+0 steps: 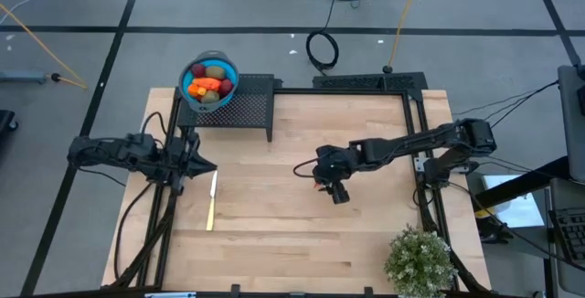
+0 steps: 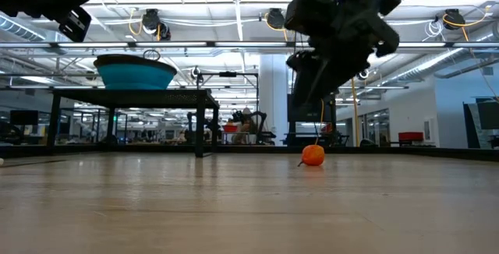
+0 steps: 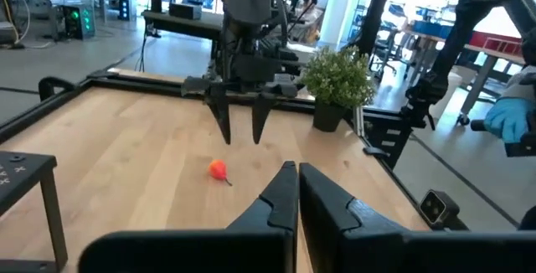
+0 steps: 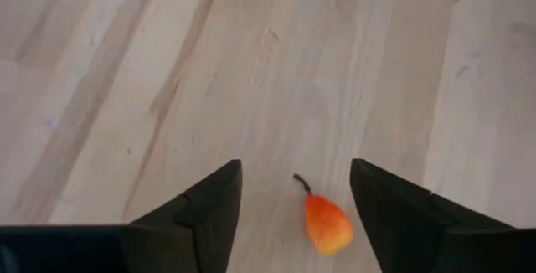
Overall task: Pick & Place Fruit
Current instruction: Put the pear into the blue strainer bowl on the shelf
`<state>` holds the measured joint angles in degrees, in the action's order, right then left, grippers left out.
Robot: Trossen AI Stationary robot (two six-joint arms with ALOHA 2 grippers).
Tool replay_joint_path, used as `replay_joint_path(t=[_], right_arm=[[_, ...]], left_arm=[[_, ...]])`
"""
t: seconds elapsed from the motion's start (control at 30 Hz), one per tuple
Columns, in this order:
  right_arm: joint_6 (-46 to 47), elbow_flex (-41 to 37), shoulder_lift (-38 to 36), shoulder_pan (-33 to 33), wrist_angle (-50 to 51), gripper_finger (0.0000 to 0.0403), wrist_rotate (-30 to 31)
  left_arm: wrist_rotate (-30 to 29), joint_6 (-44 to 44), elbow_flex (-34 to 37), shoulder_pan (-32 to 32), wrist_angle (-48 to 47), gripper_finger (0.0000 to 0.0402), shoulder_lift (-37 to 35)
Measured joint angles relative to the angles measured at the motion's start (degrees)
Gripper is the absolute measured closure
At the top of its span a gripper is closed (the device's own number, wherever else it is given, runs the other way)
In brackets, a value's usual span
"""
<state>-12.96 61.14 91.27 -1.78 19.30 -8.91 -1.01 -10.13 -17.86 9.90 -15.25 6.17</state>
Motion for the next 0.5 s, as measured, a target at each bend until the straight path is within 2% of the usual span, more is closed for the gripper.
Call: replay_joint_path(t=[0.1,0.23,0.5], right_arm=[[-2.2,0.0,3.0,0.0,-0.7,0.0173,0.9],[-5.0,0.0,6.1,0.2,-0.6,0.0167,5.0],[-8.9,0.0,9.7,0.5,-0.5,0.0168,5.9]], left_arm=[[0.0,-0.2,0.5,0.0,0.0,0.0399,0.0],[0.2,-1.6,0.6,0.0,0.0,0.0390,0.0],[1.5,-2.2,0.6,0.0,0.1,0.0398,0.0]])
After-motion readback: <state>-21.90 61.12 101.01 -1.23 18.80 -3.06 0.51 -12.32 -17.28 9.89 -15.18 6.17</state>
